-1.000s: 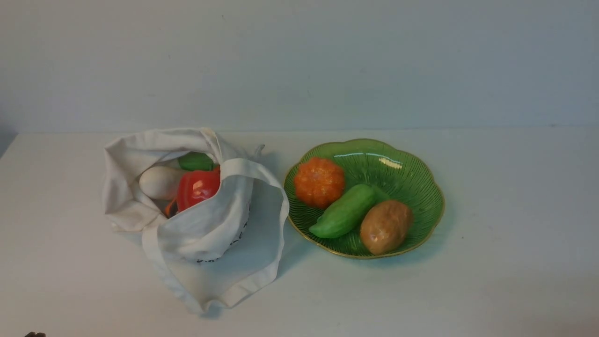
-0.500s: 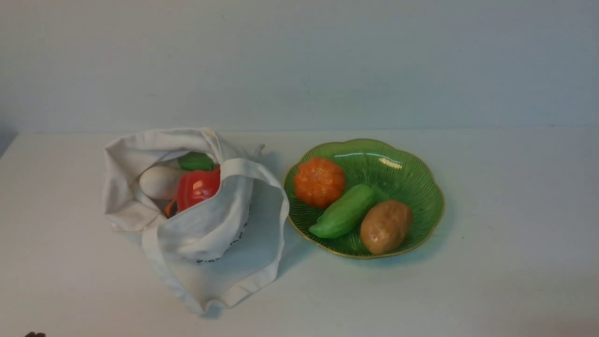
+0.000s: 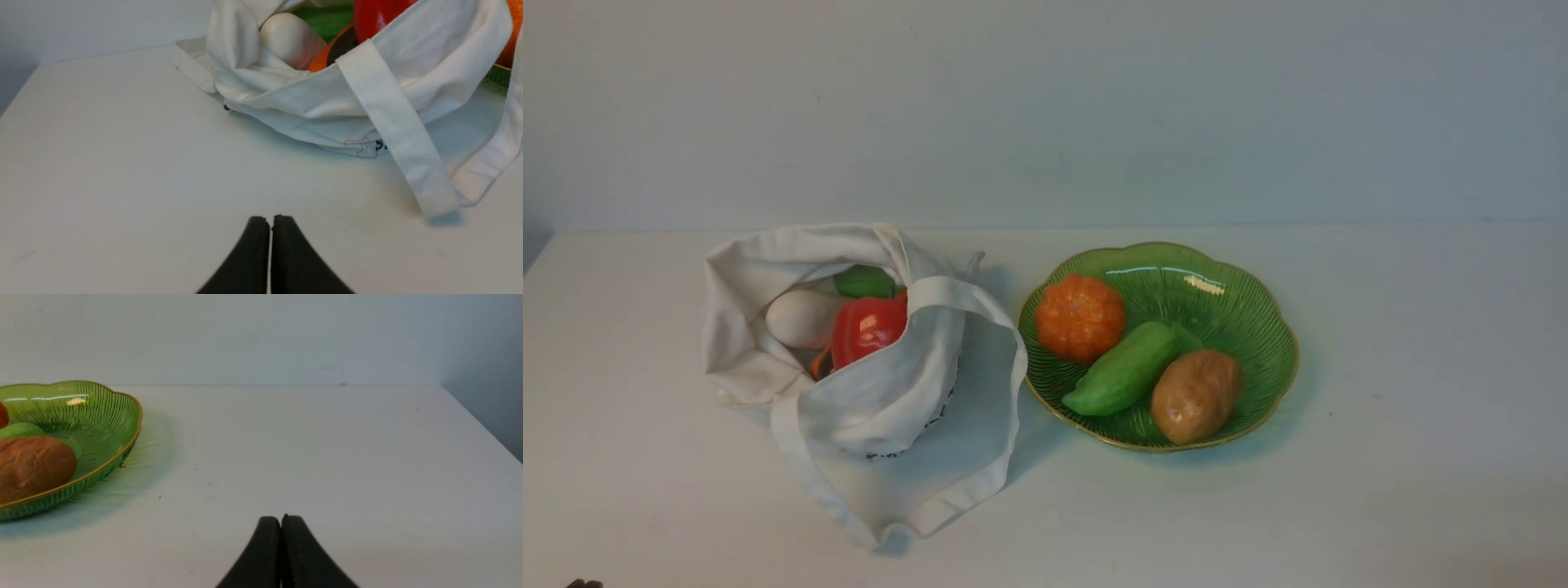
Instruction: Take vegetables from cloth bag on white table place on plate.
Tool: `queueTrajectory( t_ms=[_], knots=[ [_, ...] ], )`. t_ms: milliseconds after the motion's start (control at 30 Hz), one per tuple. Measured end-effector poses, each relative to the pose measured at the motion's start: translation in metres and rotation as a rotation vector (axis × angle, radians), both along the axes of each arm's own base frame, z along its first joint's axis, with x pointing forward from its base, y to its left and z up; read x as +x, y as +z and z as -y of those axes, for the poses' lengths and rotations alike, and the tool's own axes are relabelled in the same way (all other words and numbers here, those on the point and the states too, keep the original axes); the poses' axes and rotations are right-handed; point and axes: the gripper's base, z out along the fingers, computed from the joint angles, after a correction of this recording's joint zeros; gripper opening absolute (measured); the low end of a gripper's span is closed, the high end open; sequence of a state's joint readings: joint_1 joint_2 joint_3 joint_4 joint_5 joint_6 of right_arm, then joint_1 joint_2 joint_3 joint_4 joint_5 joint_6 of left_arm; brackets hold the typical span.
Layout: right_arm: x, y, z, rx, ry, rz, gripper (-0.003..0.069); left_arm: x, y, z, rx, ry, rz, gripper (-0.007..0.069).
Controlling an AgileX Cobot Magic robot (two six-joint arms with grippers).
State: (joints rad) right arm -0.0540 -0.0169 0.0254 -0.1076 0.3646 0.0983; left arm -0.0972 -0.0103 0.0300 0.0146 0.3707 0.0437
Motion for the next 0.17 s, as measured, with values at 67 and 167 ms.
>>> queueTrajectory(
  t_ms=[67, 167],
  knots=[
    [0.0000, 0.0000, 0.0000, 0.000, 0.000, 0.000, -0.0010, 0.0000, 0.0000, 0.0000, 0.000, 0.000, 0.000, -0.0005],
    [0.0000, 0.0000, 0.0000, 0.000, 0.000, 0.000, -0.0010, 0.0000, 0.0000, 0.0000, 0.000, 0.000, 0.000, -0.0005]
  ],
)
